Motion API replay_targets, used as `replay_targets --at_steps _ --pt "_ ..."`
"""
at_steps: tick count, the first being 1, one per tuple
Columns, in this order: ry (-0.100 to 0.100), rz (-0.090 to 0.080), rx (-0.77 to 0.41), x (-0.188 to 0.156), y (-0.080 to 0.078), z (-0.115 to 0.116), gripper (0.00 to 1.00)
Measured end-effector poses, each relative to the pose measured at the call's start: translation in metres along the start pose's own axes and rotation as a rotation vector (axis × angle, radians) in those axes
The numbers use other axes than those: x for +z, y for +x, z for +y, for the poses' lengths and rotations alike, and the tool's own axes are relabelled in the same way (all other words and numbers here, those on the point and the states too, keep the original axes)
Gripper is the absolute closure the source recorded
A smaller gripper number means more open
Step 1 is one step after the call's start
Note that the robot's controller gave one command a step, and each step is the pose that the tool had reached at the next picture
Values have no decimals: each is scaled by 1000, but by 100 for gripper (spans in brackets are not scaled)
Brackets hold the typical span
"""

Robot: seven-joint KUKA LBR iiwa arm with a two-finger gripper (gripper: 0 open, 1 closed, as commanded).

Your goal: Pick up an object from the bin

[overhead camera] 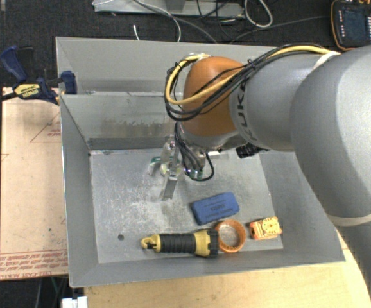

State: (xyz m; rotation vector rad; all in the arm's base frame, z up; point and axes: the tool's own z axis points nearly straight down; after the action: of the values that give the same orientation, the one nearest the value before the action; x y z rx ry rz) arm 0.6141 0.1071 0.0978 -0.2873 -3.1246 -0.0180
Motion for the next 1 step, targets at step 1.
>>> replay_targets --at_steps 1 --pt "13 -37 -321 22 24 -101 0"
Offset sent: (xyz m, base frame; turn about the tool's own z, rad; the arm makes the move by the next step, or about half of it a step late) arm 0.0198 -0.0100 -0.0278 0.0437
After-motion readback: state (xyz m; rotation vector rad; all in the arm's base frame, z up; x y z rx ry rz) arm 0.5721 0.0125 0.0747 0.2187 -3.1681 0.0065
